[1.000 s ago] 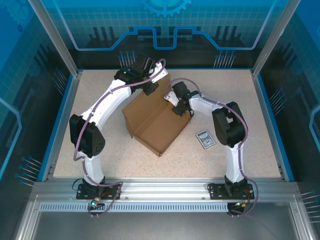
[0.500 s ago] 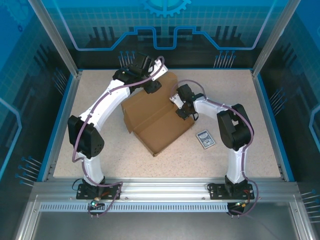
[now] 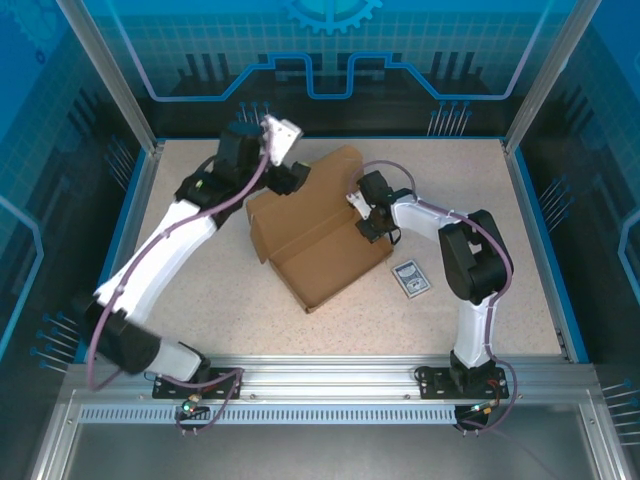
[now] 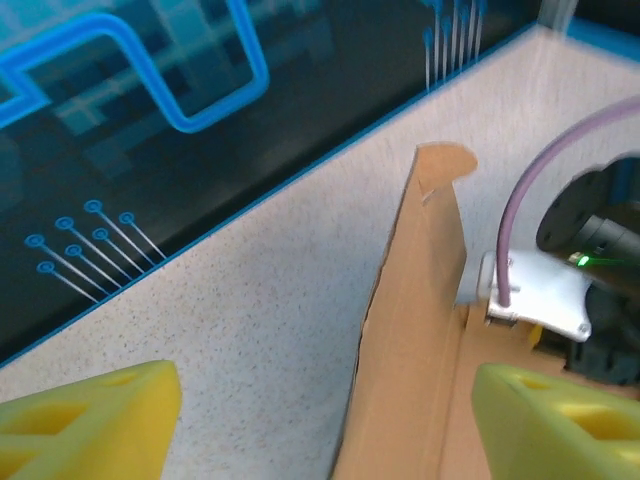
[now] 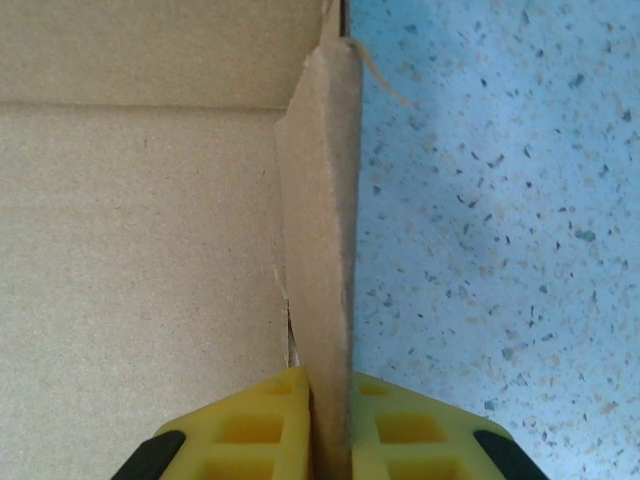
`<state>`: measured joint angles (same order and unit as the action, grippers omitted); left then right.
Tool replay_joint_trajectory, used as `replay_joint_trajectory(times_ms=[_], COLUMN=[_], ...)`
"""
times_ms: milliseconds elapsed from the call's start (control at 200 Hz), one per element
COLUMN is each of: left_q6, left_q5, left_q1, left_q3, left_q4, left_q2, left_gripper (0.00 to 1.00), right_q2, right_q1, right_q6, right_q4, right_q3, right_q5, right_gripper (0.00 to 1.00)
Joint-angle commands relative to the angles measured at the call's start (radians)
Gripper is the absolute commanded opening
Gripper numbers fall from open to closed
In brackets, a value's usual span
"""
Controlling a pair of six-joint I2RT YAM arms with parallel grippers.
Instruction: Fold the paper box
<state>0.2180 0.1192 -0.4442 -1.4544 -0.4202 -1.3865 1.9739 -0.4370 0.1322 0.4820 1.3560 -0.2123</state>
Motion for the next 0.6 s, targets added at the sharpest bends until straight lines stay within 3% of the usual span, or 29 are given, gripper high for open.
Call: replay_joint_trajectory(times_ms=[0,130,280,595], left_q6=[-0.28,-0.391,-0.465,-0.494], left_q5=[0.084,0.173,0.168,0.108], left_q1=[0.007,0.016,0.022,0.07], left_q3=[0.193,0.36,0.499,0.59], left_q4=[0.177,0.113,0.038,0.109], left_q2=[0.175,0.304,0.365,0.281], left_gripper=[0.83,0.83,0.85,0.82], right_q2=[-0.02,-0.039,-0.043,-0.04], right_q1=[0.035,0.047,0.049,0.049], right_q6=[-0.043,-0.067,-0.071,-0.067], right_q4=[0.062,0.057,0.054,0.05], right_q3=[-0.002,-0.011,-0.015,-0.009], right_q5=[-0.021,0.0,0.001,0.004], right_gripper=[0.12,0.12,0.12,0.12])
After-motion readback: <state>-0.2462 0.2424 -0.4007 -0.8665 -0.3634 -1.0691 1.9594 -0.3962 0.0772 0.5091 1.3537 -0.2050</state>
